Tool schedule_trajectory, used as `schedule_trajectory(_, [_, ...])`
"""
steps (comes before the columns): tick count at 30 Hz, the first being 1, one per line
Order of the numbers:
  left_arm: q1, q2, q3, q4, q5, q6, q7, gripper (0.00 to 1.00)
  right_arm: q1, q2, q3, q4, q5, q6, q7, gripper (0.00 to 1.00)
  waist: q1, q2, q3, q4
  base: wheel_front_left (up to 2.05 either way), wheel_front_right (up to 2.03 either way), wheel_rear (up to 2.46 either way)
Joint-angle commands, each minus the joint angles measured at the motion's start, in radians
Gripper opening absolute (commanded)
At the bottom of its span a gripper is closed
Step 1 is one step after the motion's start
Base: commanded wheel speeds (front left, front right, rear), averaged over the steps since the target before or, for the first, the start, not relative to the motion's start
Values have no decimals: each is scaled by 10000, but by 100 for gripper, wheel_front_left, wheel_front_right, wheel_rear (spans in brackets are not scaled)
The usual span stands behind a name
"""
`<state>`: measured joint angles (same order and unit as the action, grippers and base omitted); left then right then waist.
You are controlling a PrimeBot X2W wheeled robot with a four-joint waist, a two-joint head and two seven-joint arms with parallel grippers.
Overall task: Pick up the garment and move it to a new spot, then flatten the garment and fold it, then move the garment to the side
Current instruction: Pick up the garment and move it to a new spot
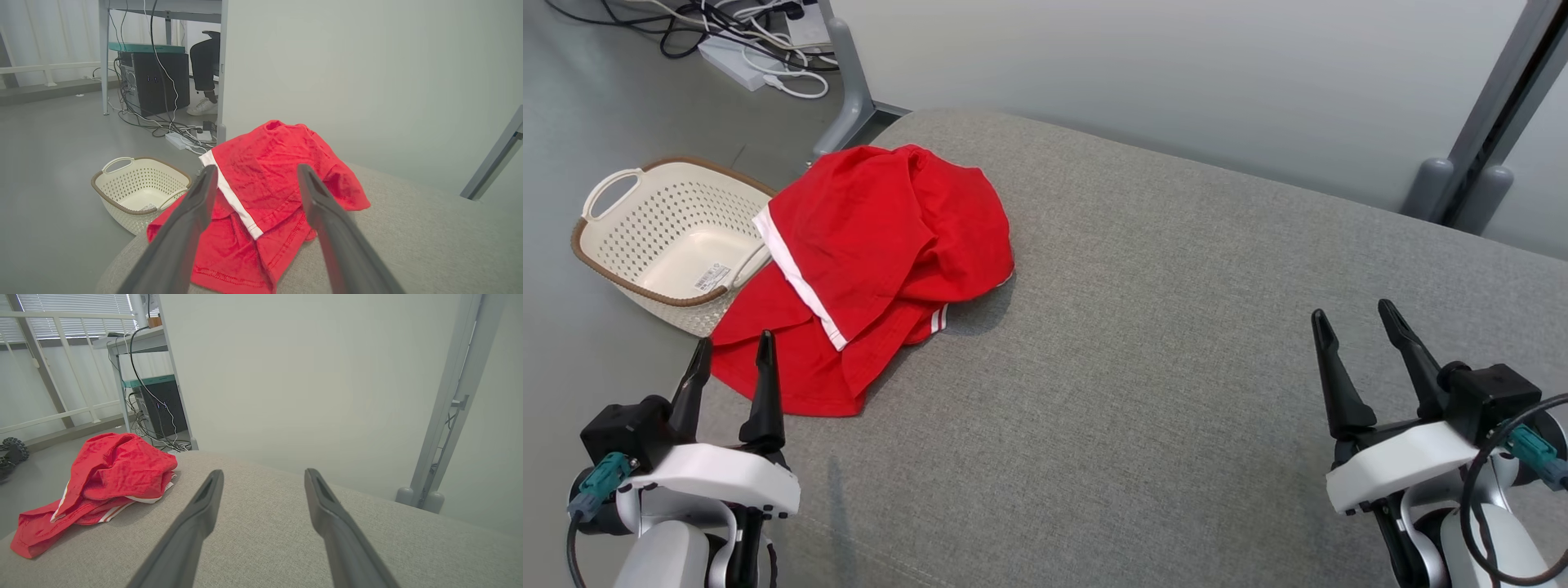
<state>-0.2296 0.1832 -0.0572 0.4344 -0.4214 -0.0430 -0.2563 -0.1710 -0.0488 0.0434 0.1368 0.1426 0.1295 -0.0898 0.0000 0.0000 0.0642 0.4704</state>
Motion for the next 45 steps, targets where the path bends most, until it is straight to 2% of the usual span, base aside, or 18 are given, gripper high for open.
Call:
schedule_trajectory(1, [-100, 42, 26, 38, 11, -41, -46, 100, -48, -50, 2, 13, -23, 22, -72, 100, 0, 0, -1, 46, 0, 0, 0])
schedule_trajectory(13, [-337, 84, -12, 114, 193, -71, -75, 100, -16, -44, -69, 122, 41, 22, -115, 100, 0, 0, -45, 220, 0, 0, 0])
schedule_trajectory(20, [-629, 121, 43, -202, 392, 61, -70, 100, 83, -43, -96, -44, 51, 22, 22, 100, 0, 0, -45, 260, 0, 0, 0])
schedule_trajectory(29, [-1509, 172, 295, -384, 345, 90, -64, 100, -366, -100, 111, -633, -144, 23, 532, 100, 0, 0, 881, -537, 0, 0, 0])
schedule_trajectory(36, [-2782, 49, 24, 1041, -72, -363, 432, 100, -788, -202, 208, -1155, -270, 23, 879, 100, 0, 0, 2117, -1229, 0, 0, 0])
schedule_trajectory(45, [-4065, 53, -439, 3573, -382, -762, 448, 100, -1181, -280, 107, -1187, -237, 23, 820, 100, 0, 0, 2895, -1537, 0, 0, 0])
